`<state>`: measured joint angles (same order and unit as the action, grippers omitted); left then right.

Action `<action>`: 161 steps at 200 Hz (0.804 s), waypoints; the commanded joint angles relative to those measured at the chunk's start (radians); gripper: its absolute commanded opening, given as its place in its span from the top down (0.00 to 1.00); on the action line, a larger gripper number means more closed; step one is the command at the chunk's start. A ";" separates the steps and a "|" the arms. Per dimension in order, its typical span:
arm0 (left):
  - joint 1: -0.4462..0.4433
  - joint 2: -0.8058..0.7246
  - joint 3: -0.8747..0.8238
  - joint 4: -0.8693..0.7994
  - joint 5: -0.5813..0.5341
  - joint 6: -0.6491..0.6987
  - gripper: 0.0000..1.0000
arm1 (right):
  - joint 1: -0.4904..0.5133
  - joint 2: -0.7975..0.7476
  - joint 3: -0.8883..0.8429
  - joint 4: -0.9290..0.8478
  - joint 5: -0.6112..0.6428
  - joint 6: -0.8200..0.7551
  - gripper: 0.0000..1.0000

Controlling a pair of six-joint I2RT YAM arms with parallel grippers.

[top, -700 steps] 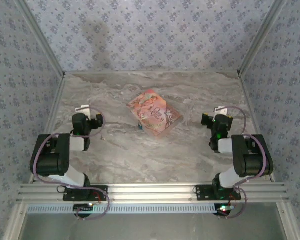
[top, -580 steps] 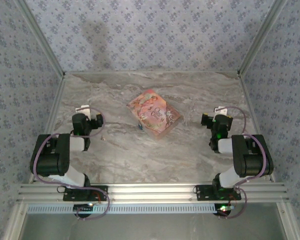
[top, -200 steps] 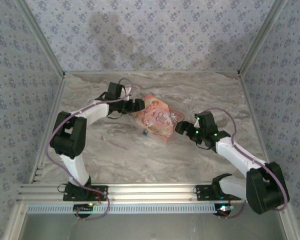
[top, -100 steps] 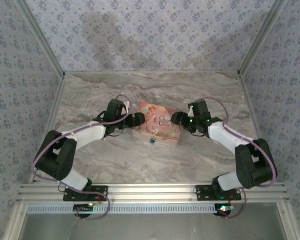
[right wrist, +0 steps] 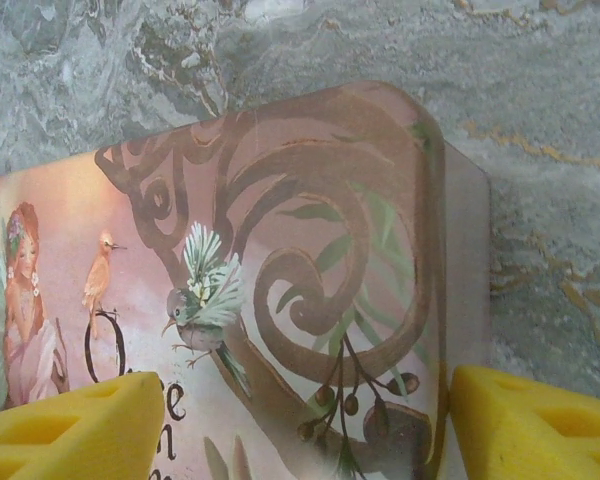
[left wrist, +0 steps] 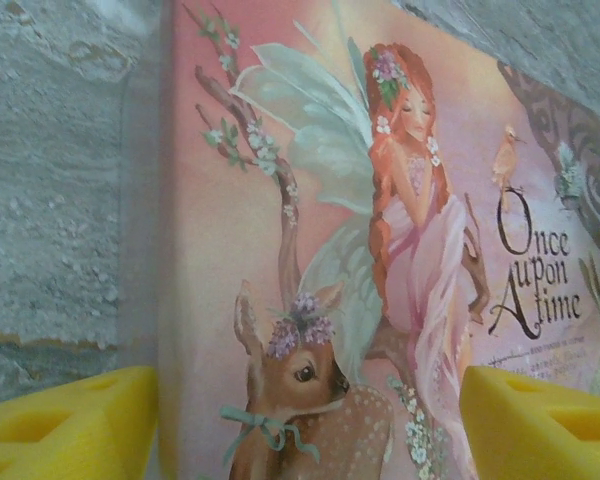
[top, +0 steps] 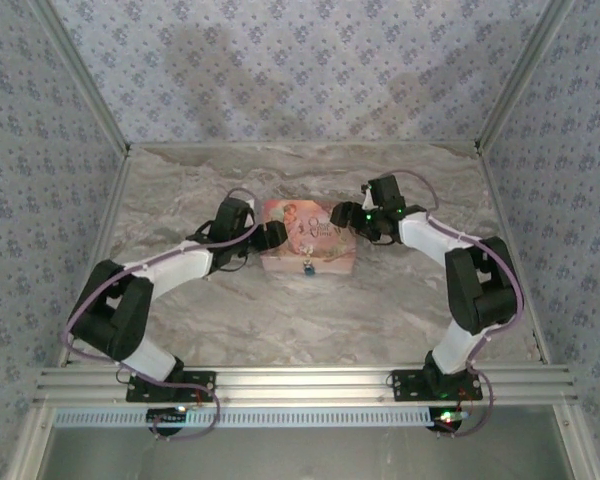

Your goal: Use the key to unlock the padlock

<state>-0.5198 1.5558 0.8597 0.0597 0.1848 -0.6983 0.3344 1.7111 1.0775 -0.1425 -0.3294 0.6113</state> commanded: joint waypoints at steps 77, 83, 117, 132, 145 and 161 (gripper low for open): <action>0.007 -0.146 -0.037 -0.057 -0.120 -0.015 0.14 | -0.041 -0.034 0.052 -0.149 0.018 -0.078 0.14; 0.009 -0.172 -0.043 -0.081 -0.133 -0.009 0.14 | -0.046 -0.045 0.052 -0.163 0.027 -0.084 0.14; 0.021 -0.325 -0.057 -0.291 -0.231 0.000 0.15 | -0.053 -0.134 0.024 -0.226 0.064 -0.112 0.14; 0.022 -0.390 -0.063 -0.387 -0.274 -0.015 0.16 | -0.043 -0.187 0.001 -0.249 0.062 -0.121 0.15; 0.024 -0.436 -0.070 -0.461 -0.309 -0.040 0.18 | -0.023 -0.234 -0.020 -0.271 0.059 -0.135 0.15; 0.024 -0.481 -0.077 -0.552 -0.337 -0.082 0.19 | 0.004 -0.302 -0.046 -0.297 0.040 -0.160 0.15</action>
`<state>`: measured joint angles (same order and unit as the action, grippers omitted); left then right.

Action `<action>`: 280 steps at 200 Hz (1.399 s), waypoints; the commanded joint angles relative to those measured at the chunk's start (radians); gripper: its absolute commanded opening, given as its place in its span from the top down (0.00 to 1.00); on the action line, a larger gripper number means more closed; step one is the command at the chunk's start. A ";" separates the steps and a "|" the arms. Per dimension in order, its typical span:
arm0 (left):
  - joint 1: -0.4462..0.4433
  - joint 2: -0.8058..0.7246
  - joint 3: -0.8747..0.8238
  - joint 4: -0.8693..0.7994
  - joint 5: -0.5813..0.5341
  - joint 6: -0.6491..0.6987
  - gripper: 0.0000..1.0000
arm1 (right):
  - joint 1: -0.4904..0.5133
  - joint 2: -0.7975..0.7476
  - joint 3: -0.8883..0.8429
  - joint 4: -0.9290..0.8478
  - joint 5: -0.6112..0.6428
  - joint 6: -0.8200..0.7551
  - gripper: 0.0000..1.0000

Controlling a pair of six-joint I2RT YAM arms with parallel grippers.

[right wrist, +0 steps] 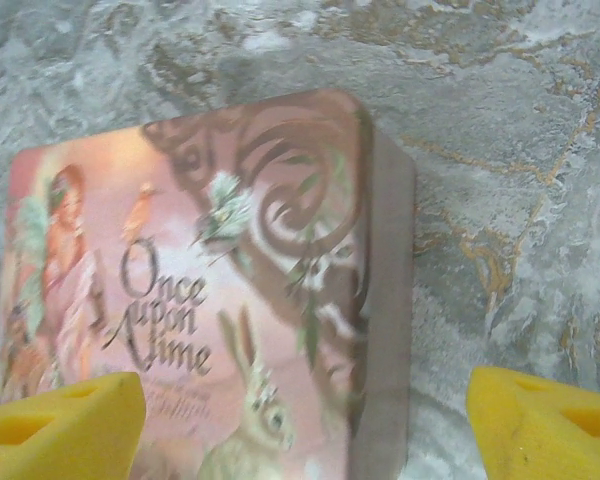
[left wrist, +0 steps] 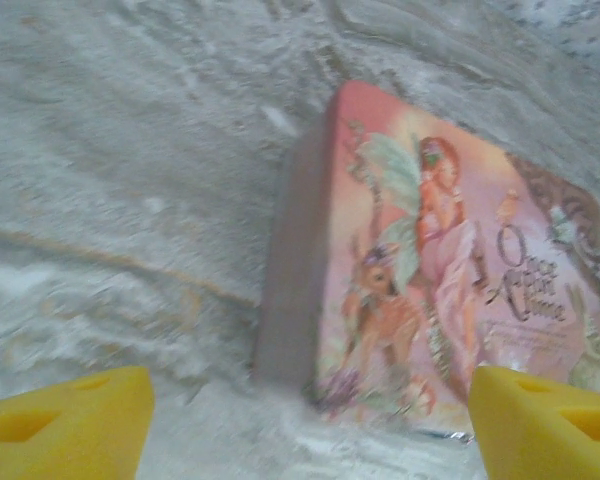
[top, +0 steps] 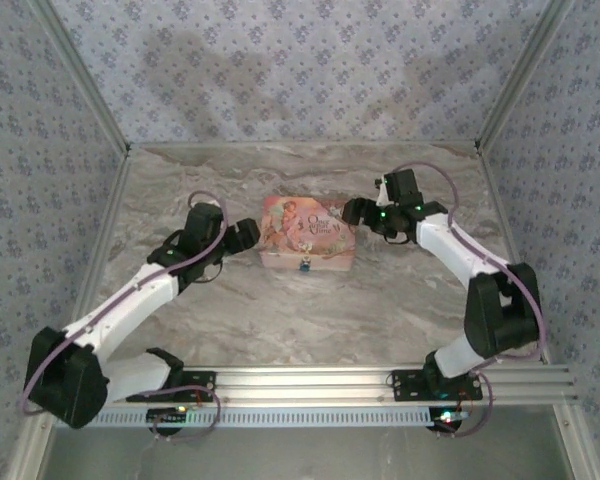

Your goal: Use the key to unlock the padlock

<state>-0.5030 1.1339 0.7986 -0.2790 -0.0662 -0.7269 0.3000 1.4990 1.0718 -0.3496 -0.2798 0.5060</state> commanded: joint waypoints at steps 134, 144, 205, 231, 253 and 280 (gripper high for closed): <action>0.016 -0.033 -0.056 -0.430 -0.114 -0.288 0.38 | 0.419 -0.503 -0.283 0.008 0.042 -0.017 0.18; 0.018 -0.014 -0.056 -0.427 -0.119 -0.294 0.38 | 0.449 -0.505 -0.285 0.019 0.058 -0.013 0.17; 0.100 0.105 -0.062 -0.406 -0.137 -0.322 0.41 | 0.561 -0.451 -0.267 0.046 0.116 -0.005 0.18; 0.150 0.163 -0.068 -0.342 -0.099 -0.325 0.47 | 0.581 -0.448 -0.270 0.046 0.138 -0.006 0.18; 0.173 0.211 -0.073 -0.296 -0.079 -0.343 0.51 | 0.584 -0.451 -0.273 0.039 0.148 -0.004 0.18; 0.195 0.272 -0.060 -0.265 -0.069 -0.351 0.55 | 0.585 -0.457 -0.273 0.025 0.161 -0.003 0.18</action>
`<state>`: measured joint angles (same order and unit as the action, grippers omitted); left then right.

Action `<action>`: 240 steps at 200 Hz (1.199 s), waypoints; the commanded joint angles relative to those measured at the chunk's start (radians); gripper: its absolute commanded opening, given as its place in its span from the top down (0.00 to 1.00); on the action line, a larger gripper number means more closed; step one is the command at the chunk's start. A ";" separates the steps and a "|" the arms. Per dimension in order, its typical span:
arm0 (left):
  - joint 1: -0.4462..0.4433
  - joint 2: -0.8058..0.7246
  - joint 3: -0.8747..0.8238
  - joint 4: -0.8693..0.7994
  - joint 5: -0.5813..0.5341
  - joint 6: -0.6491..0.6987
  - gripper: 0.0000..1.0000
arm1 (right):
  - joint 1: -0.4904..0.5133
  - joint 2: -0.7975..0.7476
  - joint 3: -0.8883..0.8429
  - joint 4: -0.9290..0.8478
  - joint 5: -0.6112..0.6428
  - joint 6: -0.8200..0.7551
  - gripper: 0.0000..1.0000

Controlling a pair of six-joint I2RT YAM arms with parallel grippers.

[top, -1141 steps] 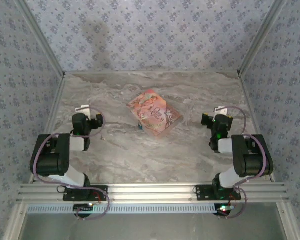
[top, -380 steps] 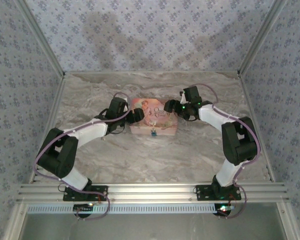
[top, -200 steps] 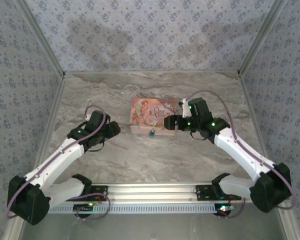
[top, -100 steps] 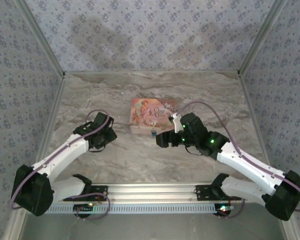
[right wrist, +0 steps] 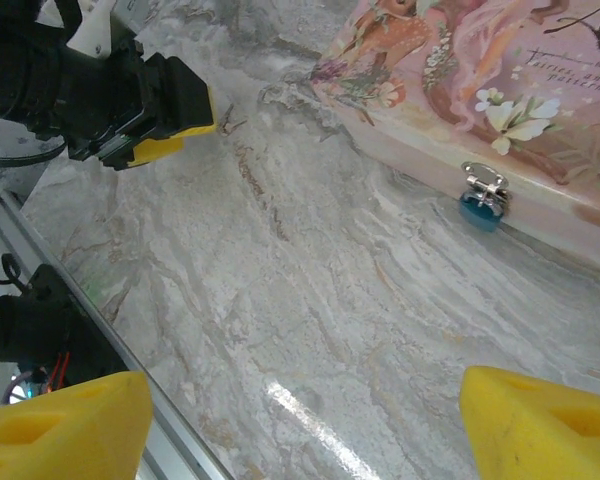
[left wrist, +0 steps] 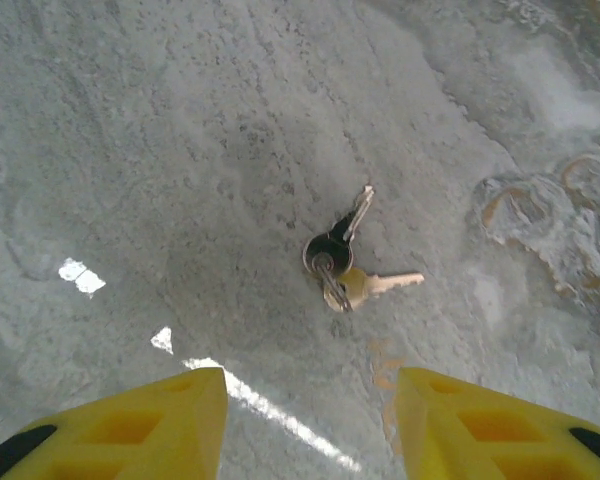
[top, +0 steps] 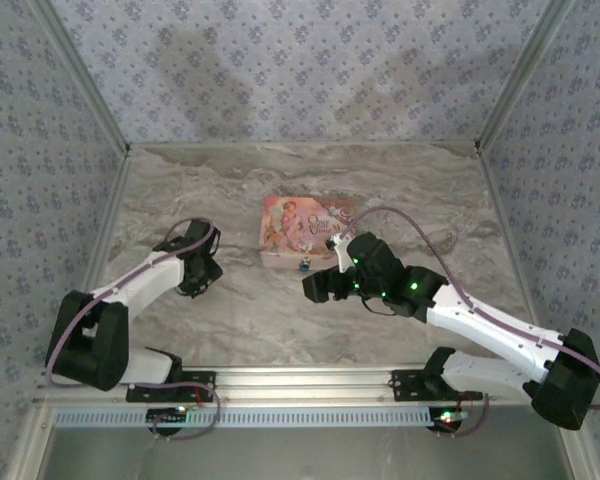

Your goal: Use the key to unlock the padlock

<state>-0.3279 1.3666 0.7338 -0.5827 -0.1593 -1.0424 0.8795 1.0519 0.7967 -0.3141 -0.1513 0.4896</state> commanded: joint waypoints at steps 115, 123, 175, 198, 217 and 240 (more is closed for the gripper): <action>0.080 0.144 0.045 0.080 0.008 0.004 0.64 | 0.007 -0.015 -0.002 -0.025 0.035 0.015 0.18; 0.081 0.155 0.047 0.081 0.008 0.005 0.68 | 0.009 -0.013 0.001 -0.026 0.035 0.014 0.18; 0.082 0.205 0.020 0.121 0.020 0.007 0.94 | 0.008 0.001 0.014 -0.036 0.042 0.011 0.18; 0.082 0.201 0.002 0.133 0.041 0.010 1.00 | 0.006 0.006 0.016 -0.031 0.048 0.010 0.18; 0.081 0.157 -0.004 0.130 0.061 0.023 1.00 | 0.005 0.011 0.015 -0.028 0.056 0.010 0.18; 0.074 0.050 0.002 0.097 0.069 0.046 1.00 | -0.002 0.009 0.008 -0.026 0.064 0.013 0.18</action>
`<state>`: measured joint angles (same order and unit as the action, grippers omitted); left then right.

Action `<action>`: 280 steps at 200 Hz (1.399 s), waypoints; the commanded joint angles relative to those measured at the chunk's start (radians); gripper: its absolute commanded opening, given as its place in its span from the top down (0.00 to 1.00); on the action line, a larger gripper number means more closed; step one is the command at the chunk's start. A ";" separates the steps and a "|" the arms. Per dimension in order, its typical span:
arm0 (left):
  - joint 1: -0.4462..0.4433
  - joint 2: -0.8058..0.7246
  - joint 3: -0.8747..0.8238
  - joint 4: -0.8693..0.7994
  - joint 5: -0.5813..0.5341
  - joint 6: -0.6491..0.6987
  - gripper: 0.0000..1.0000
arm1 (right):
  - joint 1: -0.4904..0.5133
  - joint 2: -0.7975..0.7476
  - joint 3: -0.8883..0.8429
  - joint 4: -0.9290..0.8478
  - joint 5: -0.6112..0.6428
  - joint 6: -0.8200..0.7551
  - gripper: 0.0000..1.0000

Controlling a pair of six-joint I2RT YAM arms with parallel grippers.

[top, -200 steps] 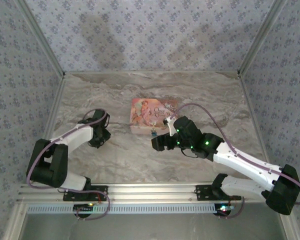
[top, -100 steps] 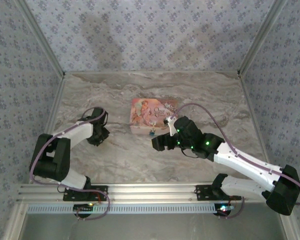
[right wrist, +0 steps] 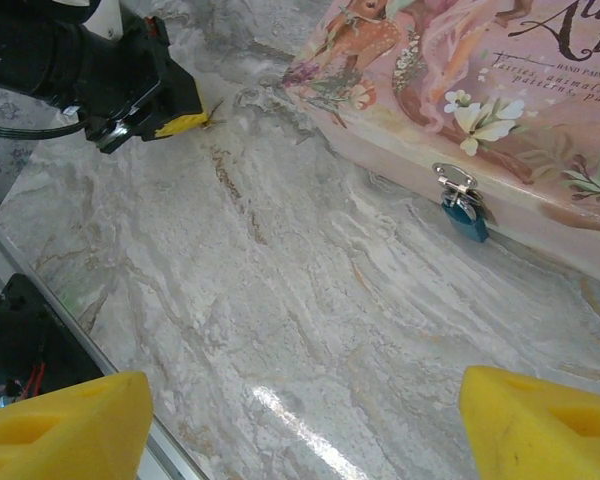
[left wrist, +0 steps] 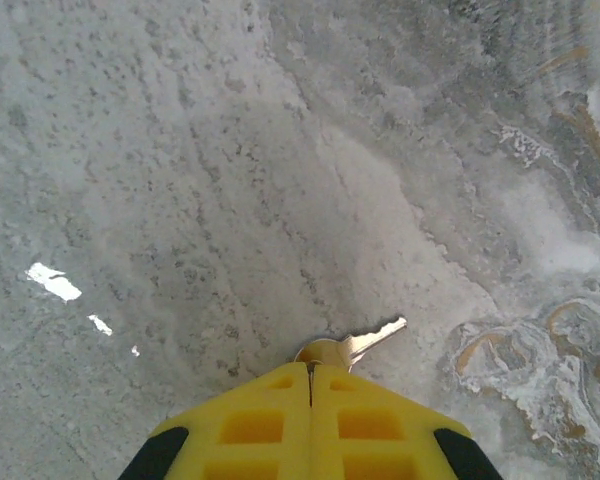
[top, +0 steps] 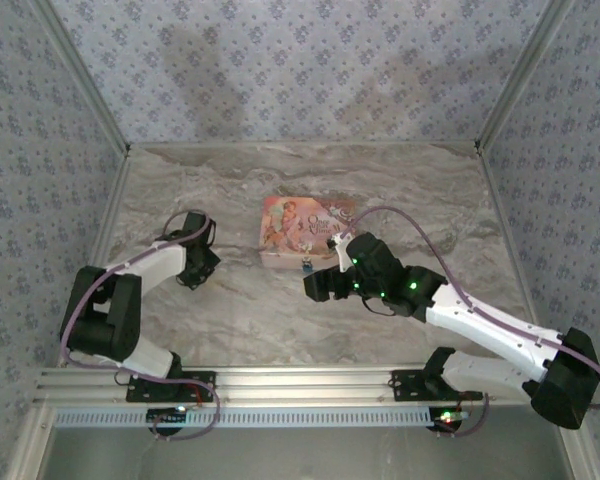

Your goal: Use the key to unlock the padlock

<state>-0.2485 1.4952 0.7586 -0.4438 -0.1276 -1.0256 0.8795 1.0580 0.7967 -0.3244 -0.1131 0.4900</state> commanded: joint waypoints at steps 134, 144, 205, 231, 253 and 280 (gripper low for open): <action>-0.243 -0.473 0.113 0.263 0.466 0.153 1.00 | -0.136 -0.024 0.017 0.159 -0.234 0.130 0.30; -0.274 -0.469 0.135 0.272 0.475 0.171 1.00 | -0.145 -0.024 0.025 0.173 -0.255 0.131 0.33; -0.443 -0.390 0.236 0.265 0.439 0.254 1.00 | -0.166 -0.010 0.100 0.221 -0.301 0.200 0.43; -0.488 -0.361 0.262 0.268 0.436 0.277 1.00 | -0.179 -0.008 0.119 0.236 -0.292 0.223 0.47; -0.518 -0.342 0.284 0.248 0.424 0.297 1.00 | -0.192 -0.003 0.124 0.264 -0.305 0.246 0.51; -0.540 -0.333 0.287 0.247 0.417 0.307 1.00 | -0.193 0.015 0.136 0.257 -0.309 0.252 0.57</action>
<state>-0.7700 1.1580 1.0035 -0.2062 0.3004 -0.7574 0.6895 1.0565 0.8906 -0.0841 -0.3988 0.7181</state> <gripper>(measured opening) 0.039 0.453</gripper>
